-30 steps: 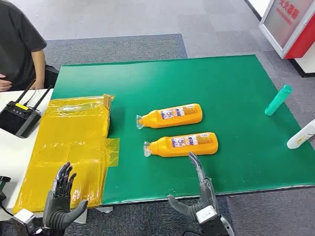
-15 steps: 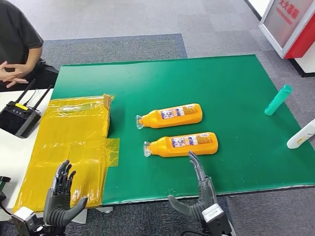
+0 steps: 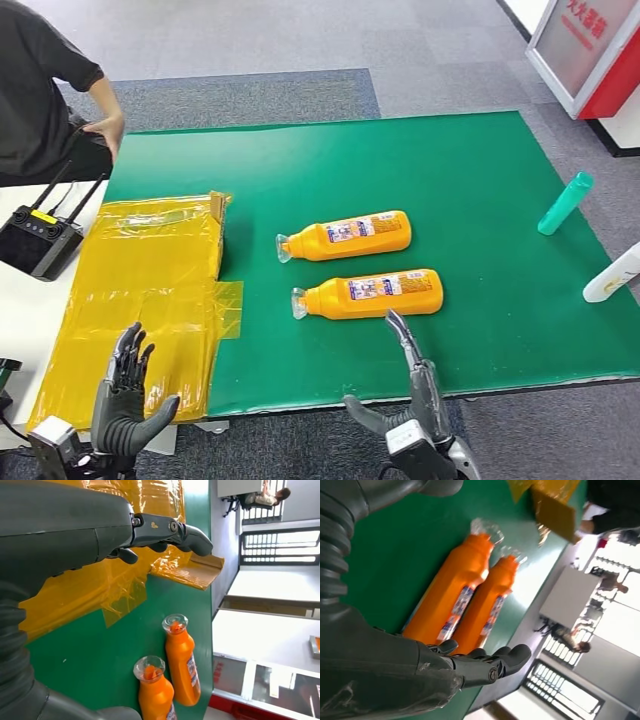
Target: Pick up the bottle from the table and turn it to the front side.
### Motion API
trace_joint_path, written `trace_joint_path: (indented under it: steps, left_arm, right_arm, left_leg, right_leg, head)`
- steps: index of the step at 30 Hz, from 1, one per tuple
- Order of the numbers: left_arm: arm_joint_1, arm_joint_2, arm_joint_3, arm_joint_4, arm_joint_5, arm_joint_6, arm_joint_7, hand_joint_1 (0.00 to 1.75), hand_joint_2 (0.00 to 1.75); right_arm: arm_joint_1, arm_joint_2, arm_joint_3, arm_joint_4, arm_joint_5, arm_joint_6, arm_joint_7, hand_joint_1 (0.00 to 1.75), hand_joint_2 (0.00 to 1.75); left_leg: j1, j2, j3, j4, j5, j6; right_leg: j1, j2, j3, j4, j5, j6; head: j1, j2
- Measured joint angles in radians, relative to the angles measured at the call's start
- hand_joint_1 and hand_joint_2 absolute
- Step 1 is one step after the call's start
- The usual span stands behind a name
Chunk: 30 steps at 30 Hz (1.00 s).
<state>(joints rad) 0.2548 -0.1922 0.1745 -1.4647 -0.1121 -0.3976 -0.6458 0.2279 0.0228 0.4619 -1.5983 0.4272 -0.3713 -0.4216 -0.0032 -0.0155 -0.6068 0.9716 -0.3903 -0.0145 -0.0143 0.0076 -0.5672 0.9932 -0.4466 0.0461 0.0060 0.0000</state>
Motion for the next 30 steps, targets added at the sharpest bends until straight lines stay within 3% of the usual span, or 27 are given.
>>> trace_joint_path:
  steps: [7, 15, 25, 30]
  left_arm:
    - [-0.007, -0.002, 0.024, 0.034, -0.060, -0.013, -0.022, 0.00, 1.75]
    - [-0.028, -0.001, 0.037, 0.068, -0.057, -0.079, -0.028, 0.00, 1.75]
    - [-0.057, 0.002, 0.032, 0.097, -0.056, -0.104, -0.029, 0.00, 1.75]
    - [-0.083, 0.008, 0.002, 0.103, -0.028, -0.095, -0.031, 0.00, 1.75]
  right_arm:
    - [-0.004, -0.023, -0.063, -0.055, 0.213, 0.008, 0.178, 0.00, 1.75]
    - [-0.064, -0.053, -0.118, -0.061, 0.308, 0.088, 0.243, 0.00, 1.75]
    - [-0.197, -0.083, -0.142, 0.019, 0.392, 0.189, 0.320, 0.00, 1.75]
    - [-0.344, -0.110, -0.139, 0.128, 0.441, 0.289, 0.395, 0.00, 1.75]
  left_leg:
    - [0.000, 0.000, 0.000, 0.000, 0.000, 0.000]
    - [0.000, 0.000, 0.000, 0.000, 0.000, 0.000]
    - [0.000, 0.000, 0.000, 0.000, 0.001, 0.001]
    - [0.000, 0.000, 0.000, 0.000, 0.003, 0.002]
  right_leg:
    - [0.000, 0.000, 0.000, 0.000, 0.000, 0.000]
    - [0.000, 0.000, 0.000, 0.000, 0.001, 0.001]
    - [0.000, 0.000, 0.000, 0.000, 0.002, 0.002]
    - [0.000, 0.000, 0.000, 0.000, 0.004, 0.003]
  head:
    - [0.000, 0.000]
    - [0.000, 0.000]
    - [0.000, 0.000]
    - [0.000, 0.000]
